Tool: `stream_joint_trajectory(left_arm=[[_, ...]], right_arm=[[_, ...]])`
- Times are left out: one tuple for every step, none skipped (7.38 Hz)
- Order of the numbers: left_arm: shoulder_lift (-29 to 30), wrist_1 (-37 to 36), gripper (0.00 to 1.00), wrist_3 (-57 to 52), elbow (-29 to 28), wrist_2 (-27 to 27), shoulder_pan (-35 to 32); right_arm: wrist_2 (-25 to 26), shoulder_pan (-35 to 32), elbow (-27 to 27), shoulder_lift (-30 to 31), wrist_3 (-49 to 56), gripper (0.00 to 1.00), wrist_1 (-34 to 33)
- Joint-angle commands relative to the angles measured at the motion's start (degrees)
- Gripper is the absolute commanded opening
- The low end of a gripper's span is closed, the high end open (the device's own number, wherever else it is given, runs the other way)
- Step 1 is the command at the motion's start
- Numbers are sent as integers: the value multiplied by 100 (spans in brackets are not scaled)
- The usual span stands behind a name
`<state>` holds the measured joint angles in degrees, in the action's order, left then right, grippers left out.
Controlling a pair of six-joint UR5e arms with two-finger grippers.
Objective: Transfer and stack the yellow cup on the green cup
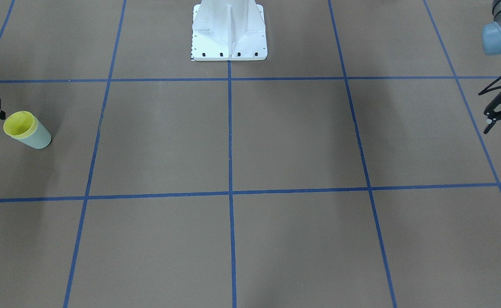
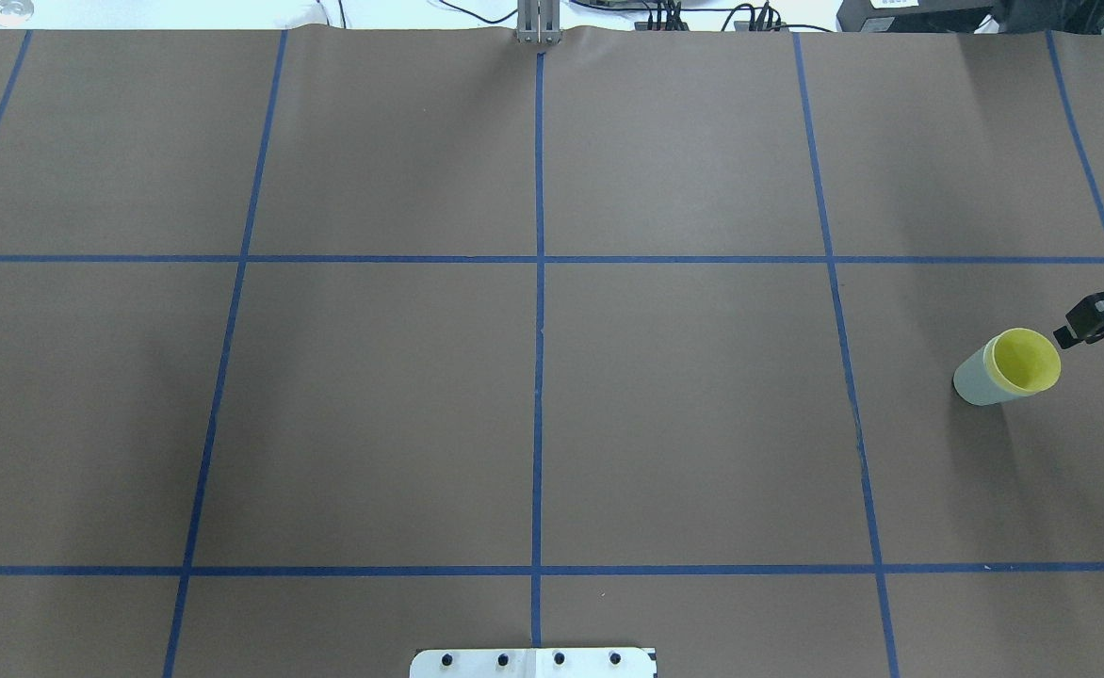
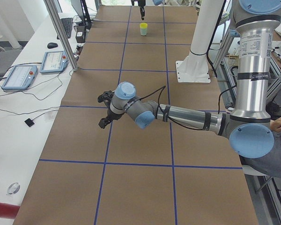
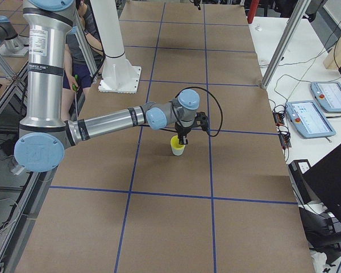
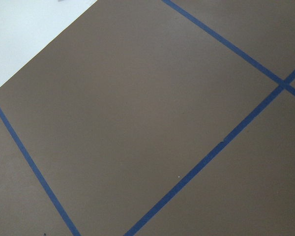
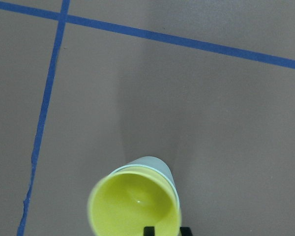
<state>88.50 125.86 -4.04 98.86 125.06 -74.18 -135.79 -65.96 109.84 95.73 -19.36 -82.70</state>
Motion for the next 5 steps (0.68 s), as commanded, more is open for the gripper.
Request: stream_joint_trajectory(left_arm=[[0, -43, 100, 0, -7, 45, -26], [9, -87, 100, 0, -7, 45, -52], [27, -358, 100, 0, 10, 201, -305], [70, -848, 100, -148, 123, 272, -682], [10, -1383, 100, -393, 229, 273, -877]], right_arm=[[-35, -5, -6, -28, 20, 100, 0], [17, -14, 2, -89, 20, 100, 8], [113, -223, -32, -194, 46, 100, -53], [471, -538, -172, -213, 124, 100, -79], [518, -985, -408, -187, 560, 100, -79]])
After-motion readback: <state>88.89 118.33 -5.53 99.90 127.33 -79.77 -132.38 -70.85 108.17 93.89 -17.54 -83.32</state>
